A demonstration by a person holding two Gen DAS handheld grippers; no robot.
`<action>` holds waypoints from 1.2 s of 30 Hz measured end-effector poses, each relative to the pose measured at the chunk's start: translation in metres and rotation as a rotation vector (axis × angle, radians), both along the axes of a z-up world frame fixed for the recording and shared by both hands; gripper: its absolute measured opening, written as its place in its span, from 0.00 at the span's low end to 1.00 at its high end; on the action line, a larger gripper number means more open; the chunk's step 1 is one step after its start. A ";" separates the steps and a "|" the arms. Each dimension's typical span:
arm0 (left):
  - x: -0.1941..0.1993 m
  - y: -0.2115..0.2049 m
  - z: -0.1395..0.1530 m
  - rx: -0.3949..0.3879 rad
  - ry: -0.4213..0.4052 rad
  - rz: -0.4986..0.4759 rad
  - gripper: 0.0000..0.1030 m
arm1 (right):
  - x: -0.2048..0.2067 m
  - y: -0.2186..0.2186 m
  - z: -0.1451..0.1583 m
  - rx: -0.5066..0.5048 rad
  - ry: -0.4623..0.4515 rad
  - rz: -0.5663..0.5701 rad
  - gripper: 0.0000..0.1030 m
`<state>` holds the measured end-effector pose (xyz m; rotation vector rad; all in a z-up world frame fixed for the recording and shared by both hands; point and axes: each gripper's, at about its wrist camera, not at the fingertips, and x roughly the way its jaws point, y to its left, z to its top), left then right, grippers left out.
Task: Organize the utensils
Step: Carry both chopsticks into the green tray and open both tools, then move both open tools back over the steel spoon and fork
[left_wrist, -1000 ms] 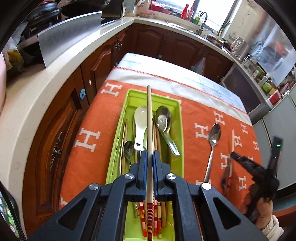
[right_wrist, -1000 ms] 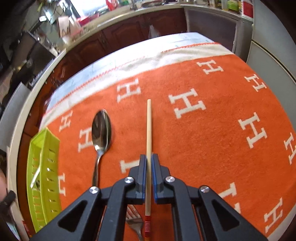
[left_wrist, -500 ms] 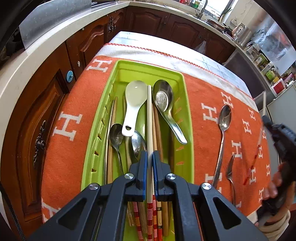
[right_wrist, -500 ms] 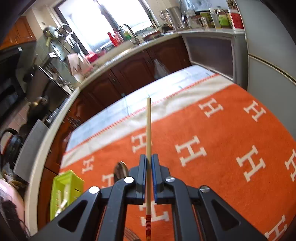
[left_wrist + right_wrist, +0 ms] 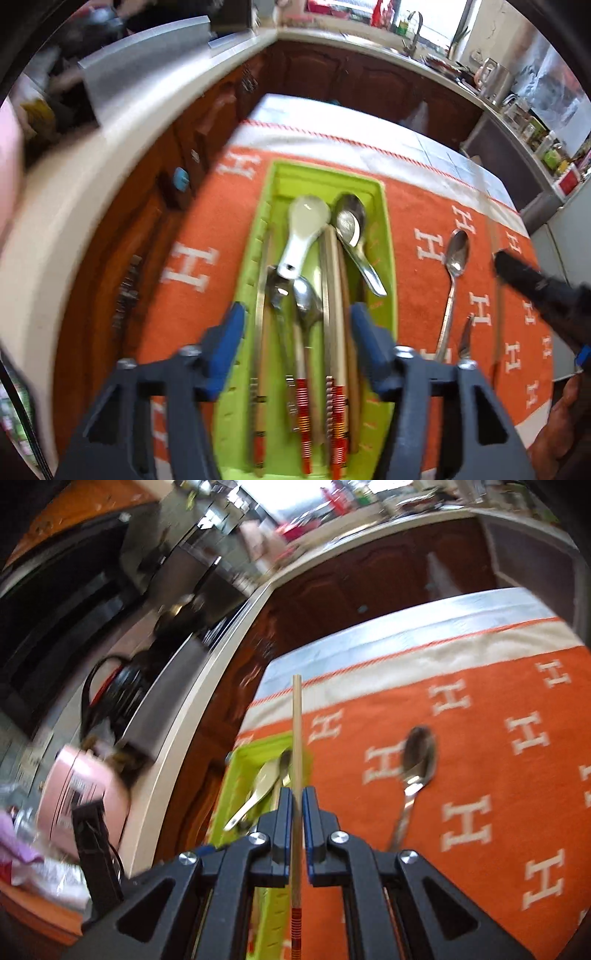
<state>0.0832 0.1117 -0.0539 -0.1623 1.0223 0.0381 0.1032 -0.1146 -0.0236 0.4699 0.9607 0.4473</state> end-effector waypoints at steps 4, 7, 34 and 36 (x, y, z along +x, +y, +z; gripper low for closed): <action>-0.012 0.007 0.015 0.046 -0.045 0.020 0.67 | 0.002 0.033 -0.009 -0.020 0.034 0.067 0.05; -0.018 0.018 0.017 0.046 -0.051 0.050 0.71 | 0.010 0.048 -0.017 -0.011 0.077 0.077 0.05; -0.027 -0.021 0.026 -0.030 -0.087 -0.061 0.71 | -0.006 -0.014 -0.019 -0.210 0.063 0.056 0.07; -0.029 -0.033 0.028 -0.044 -0.091 -0.096 0.71 | -0.013 -0.029 -0.019 -0.214 0.056 0.054 0.07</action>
